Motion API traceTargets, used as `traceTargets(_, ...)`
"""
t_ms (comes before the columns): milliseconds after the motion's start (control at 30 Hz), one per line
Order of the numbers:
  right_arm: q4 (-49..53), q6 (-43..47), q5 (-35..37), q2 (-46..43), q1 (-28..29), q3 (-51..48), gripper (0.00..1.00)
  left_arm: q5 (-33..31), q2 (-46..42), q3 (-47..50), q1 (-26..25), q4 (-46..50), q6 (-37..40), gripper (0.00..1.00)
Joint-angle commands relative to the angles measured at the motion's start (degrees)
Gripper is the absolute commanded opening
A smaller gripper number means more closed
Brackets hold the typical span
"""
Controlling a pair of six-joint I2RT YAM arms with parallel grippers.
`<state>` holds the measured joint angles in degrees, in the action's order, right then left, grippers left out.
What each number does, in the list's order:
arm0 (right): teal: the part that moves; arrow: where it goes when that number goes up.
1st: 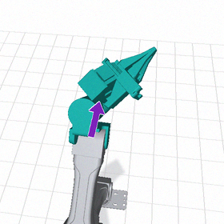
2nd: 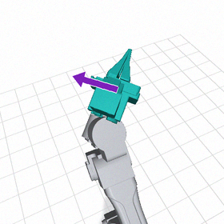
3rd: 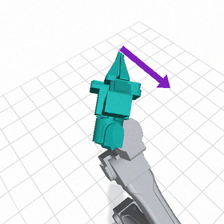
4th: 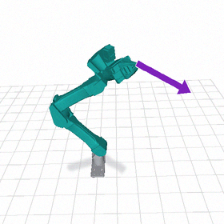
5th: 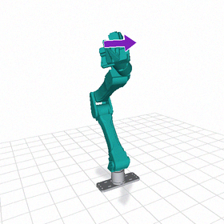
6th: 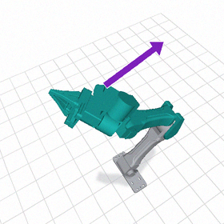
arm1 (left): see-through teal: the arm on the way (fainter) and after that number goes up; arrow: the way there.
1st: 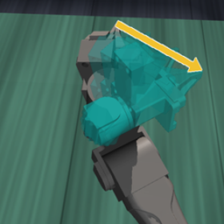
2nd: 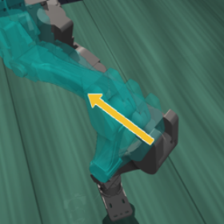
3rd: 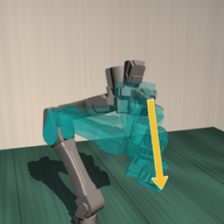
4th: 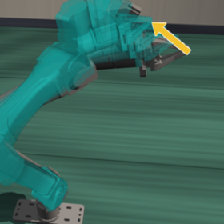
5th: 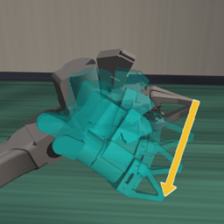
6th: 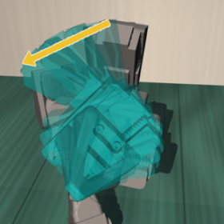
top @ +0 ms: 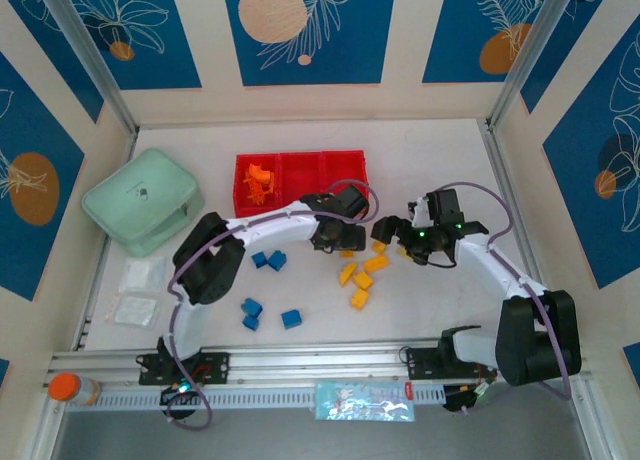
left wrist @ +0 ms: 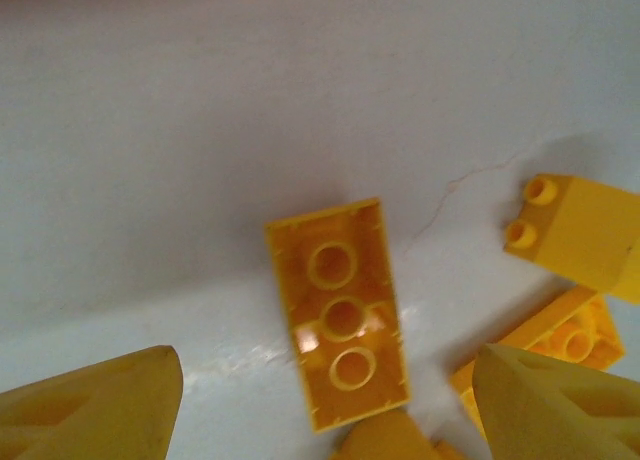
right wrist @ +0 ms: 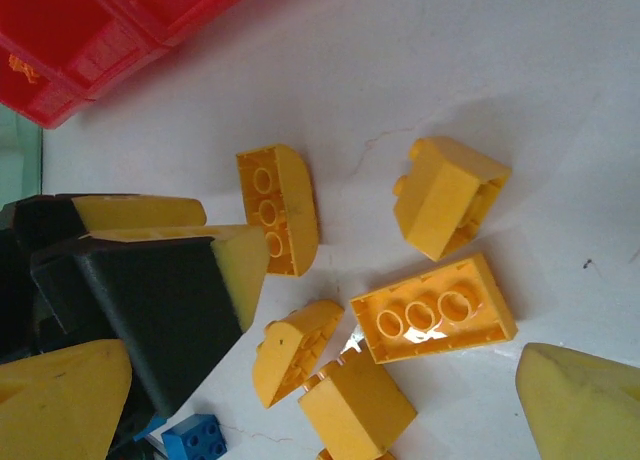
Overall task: Sort the legos into containers by color
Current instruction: Pick up the lego from the center of the table.
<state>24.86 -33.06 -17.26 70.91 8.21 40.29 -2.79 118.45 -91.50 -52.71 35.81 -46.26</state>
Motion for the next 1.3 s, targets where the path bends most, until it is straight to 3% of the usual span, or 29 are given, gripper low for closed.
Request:
traceTargets(0,-0.77,0.28,-2.5,-1.06,-0.86,-1.05,0.99,-2.08,2.96,-2.97,-0.71,3.13,-0.5,0.77)
traceTargets(233,-1.22,0.11,-3.99,-0.97,-1.71,-1.36,0.99,-4.47,7.71,-8.57,-0.82,7.03,2.16,0.74)
traceTargets(700,-1.99,-0.08,-4.87,-0.63,-1.79,-1.46,0.99,-7.56,6.93,-6.83,-0.74,8.36,3.78,0.46)
traceTargets(867,-1.92,-0.16,-5.24,-0.5,-1.82,-1.12,0.99,-5.76,6.14,-6.4,-0.51,7.24,4.77,0.33)
traceTargets(1100,-0.56,0.98,-5.8,-1.0,-1.68,0.12,0.99,-6.95,0.51,-5.67,-0.52,8.68,6.77,0.32)
traceTargets(1267,-0.1,1.03,-5.92,-0.43,0.64,2.25,0.99,-12.06,-5.8,-5.52,0.5,11.38,11.1,0.32)
